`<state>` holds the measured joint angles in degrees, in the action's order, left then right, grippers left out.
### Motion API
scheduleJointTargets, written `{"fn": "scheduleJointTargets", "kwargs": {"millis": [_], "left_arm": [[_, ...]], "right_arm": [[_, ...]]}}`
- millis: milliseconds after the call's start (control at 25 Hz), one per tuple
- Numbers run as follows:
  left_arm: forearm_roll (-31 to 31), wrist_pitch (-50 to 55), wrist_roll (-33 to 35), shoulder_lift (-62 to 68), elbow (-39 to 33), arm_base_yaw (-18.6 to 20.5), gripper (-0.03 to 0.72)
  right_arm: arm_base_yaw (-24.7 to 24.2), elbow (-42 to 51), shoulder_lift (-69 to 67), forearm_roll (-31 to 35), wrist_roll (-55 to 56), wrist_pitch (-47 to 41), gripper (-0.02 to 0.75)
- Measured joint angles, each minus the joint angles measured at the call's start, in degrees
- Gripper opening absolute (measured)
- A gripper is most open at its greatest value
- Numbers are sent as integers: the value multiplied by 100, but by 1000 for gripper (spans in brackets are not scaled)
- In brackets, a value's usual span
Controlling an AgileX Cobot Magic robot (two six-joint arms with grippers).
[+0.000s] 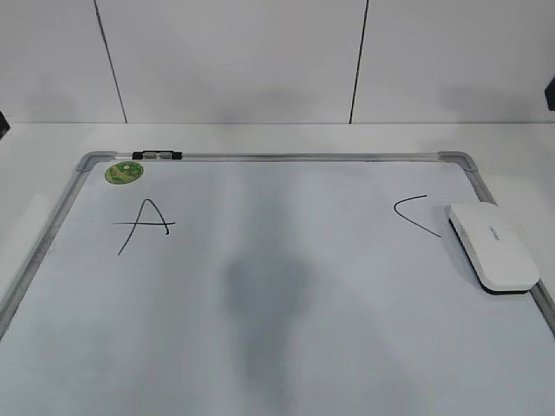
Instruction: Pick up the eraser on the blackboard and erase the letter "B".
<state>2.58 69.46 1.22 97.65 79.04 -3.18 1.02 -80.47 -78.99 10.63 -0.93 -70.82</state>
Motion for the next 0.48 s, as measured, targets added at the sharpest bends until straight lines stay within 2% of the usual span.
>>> {"fn": "scheduleJointTargets", "kwargs": {"millis": [120,320,480], "left_arm": [[147,12,0,-454,-172,0,305],[234,59,0,-1475,-890,0,258],[234,69,0,-2369,-1415,0,240]], "right_arm": [[0,531,544,21,7,-25,537],[0,1384,1472,6,-4,-51,536],[0,1902,2253,-354,-41,-75,535]]}}
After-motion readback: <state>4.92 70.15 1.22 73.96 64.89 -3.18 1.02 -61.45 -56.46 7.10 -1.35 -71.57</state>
